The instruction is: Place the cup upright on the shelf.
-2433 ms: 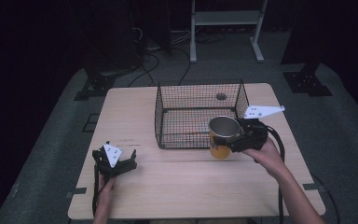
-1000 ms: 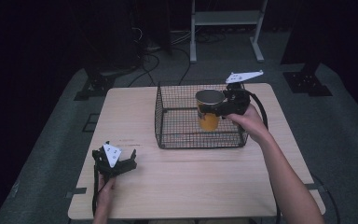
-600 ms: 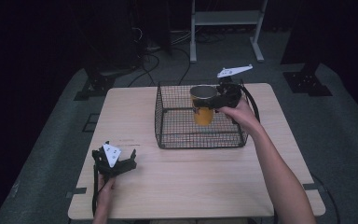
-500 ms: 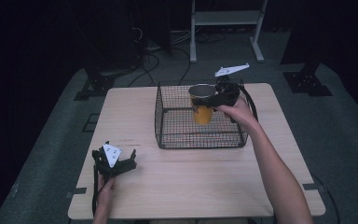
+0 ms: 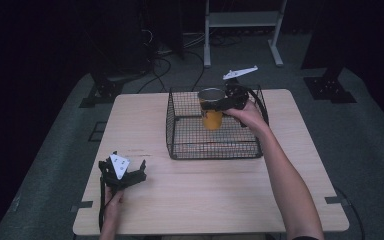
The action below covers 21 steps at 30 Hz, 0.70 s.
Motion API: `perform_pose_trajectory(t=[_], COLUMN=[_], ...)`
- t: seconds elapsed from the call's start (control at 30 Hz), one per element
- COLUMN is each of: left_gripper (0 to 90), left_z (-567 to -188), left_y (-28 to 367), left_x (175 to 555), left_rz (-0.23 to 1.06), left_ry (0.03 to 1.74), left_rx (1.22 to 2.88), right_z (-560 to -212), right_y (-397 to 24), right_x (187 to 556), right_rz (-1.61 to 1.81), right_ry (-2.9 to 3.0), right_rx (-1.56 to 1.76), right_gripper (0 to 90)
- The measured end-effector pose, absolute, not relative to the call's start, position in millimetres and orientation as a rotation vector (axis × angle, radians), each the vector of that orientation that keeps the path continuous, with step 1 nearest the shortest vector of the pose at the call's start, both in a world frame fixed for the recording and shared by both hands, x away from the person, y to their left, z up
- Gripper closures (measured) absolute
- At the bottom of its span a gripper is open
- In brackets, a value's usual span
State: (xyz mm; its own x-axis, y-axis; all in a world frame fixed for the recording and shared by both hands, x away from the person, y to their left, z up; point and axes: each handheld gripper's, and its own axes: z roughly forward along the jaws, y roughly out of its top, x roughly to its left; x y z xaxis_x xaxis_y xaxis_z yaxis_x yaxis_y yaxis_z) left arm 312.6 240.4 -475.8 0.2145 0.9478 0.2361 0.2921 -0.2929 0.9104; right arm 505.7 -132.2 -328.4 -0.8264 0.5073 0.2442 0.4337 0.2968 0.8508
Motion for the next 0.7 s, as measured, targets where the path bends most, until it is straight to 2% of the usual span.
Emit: perform_pose_trajectory(t=[0.3,0.7], left_gripper=[0.0,0.0], left_z=[-476,-476], left_y=[240,240], left_x=[312,312], left_rz=[1.099,1.099], left_ry=[1.162,1.162], left_rx=[1.732,1.733], right_z=[-355,-374], right_y=[-123,-119], right_x=[523,533], right_rz=[1.5,1.466], right_ry=[2.505,2.541], right_rx=[0.928,0.962], right_gripper=[11.6,11.5])
